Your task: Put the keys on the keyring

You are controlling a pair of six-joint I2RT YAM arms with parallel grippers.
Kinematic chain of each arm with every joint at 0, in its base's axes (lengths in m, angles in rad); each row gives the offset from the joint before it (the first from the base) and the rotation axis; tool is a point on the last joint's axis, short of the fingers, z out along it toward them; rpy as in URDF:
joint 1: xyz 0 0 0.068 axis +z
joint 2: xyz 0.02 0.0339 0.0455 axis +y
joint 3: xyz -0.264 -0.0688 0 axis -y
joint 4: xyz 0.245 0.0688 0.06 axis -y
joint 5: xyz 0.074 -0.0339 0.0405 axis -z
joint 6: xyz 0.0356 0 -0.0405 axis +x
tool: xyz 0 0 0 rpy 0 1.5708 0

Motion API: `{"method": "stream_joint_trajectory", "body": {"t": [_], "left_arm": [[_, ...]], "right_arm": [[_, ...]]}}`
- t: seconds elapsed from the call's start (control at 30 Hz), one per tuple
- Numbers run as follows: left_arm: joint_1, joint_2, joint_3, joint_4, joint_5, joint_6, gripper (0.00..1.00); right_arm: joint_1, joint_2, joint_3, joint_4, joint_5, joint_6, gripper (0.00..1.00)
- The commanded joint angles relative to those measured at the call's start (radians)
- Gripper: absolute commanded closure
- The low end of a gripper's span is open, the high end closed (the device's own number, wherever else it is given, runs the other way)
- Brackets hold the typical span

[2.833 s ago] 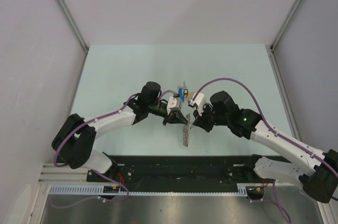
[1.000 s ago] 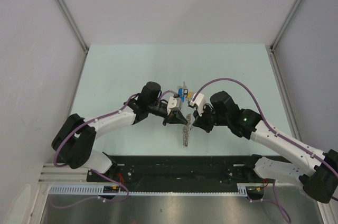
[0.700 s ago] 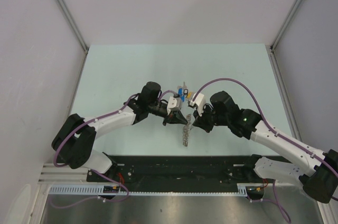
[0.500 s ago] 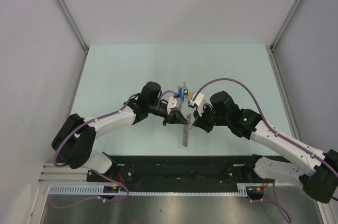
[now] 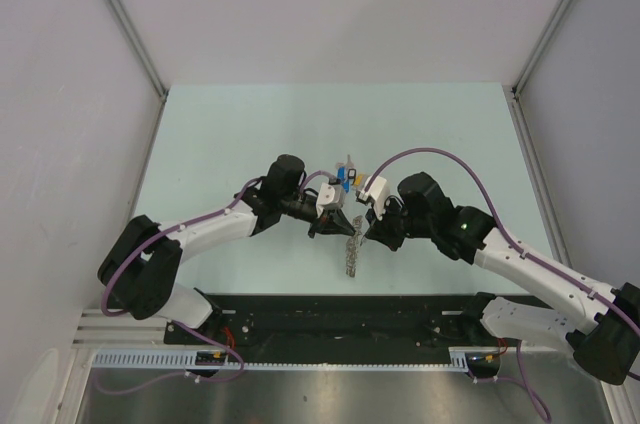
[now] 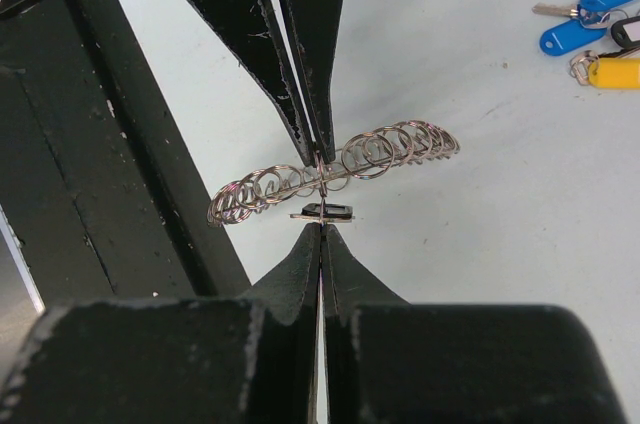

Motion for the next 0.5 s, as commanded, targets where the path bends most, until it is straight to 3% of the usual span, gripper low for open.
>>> {"method": "stream_joint_trajectory", "body": {"t": [0.0,0.47], "left_arm": [[-0.006,-0.003,0.043,-0.002,0.021,0.035,0.99],[-0.017,0.002,0.049,-0.018,0.068,0.06,0.99]], "right_arm": [[-0.003,0.004,0.016,0.036,-0.02,0.012,1.0],[-0.015,0.019,0.016,0.053,-0.064,0.006,1.0]]}}
